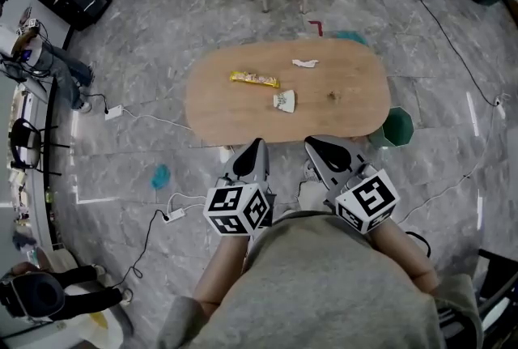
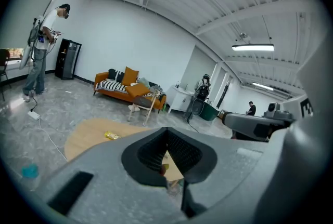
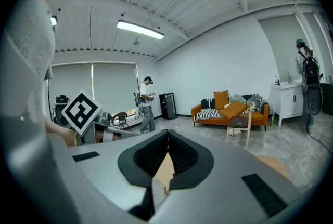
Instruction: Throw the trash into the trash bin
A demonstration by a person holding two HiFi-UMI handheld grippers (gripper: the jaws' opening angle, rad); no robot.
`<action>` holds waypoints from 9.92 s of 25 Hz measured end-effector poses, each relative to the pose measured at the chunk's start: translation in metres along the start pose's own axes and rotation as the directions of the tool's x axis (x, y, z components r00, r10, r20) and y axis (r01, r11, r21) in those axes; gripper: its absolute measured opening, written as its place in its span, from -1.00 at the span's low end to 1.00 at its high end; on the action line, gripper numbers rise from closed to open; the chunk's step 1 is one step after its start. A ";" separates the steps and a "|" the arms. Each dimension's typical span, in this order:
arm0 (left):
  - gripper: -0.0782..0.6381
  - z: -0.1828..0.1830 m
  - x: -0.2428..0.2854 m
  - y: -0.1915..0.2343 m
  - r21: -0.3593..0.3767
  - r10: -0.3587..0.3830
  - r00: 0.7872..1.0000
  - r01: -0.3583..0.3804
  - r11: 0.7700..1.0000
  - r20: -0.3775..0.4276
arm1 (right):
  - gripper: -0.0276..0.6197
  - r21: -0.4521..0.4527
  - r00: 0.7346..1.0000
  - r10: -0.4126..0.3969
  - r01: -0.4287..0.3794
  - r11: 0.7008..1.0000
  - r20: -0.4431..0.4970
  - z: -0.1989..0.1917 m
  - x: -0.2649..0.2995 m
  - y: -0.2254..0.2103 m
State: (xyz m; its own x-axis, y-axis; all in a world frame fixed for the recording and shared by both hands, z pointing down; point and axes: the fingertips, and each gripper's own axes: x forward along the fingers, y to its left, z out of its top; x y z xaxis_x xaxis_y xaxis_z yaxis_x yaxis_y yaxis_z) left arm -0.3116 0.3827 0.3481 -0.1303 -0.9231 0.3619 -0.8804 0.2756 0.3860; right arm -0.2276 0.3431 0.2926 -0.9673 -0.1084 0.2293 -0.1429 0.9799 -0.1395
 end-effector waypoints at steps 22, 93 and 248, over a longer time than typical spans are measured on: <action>-0.76 0.029 0.078 0.006 -0.044 0.141 0.989 -0.139 0.989 0.052 | -0.89 -0.033 0.987 0.158 -0.159 0.987 -0.026 0.013 0.041 -0.084; -0.75 -0.022 0.283 0.213 0.251 0.086 0.918 0.015 0.968 -0.387 | -0.89 0.193 0.969 0.100 -0.057 0.980 -0.224 -0.065 0.228 -0.153; -0.43 -0.001 0.255 0.112 0.275 -0.009 0.921 0.126 0.953 -0.390 | -0.89 0.153 0.985 0.103 -0.081 0.985 -0.139 -0.006 0.149 -0.169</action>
State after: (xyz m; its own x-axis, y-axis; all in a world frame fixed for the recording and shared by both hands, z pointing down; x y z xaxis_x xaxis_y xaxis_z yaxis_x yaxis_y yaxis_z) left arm -0.4424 0.1781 0.4849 0.0655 -0.7480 0.6605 -0.9810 0.0728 0.1798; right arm -0.3458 0.1621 0.3564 -0.9384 0.0170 0.3450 -0.0942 0.9483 -0.3031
